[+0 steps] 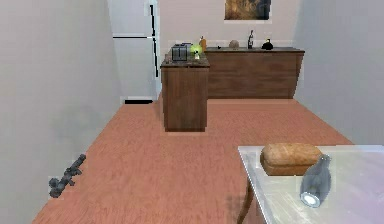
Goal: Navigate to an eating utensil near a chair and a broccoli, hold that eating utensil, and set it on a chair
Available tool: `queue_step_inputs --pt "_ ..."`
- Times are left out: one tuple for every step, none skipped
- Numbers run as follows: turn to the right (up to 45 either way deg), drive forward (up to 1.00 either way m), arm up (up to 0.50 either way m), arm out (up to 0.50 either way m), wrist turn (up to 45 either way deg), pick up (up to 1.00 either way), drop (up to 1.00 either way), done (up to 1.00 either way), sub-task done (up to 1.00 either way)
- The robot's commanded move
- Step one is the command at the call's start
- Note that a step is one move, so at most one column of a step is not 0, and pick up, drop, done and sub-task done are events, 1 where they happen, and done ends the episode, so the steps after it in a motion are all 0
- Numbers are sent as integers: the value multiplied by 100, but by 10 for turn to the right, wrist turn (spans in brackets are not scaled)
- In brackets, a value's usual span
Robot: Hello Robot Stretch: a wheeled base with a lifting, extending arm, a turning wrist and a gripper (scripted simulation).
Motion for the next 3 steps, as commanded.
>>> queue_step_inputs --pt "0 0 0 -14 0 0 0 0 0" --pt "-450 0 0 0 0 0 0 0 0" --pt "-450 0 0 0 0 0 0 0 0"
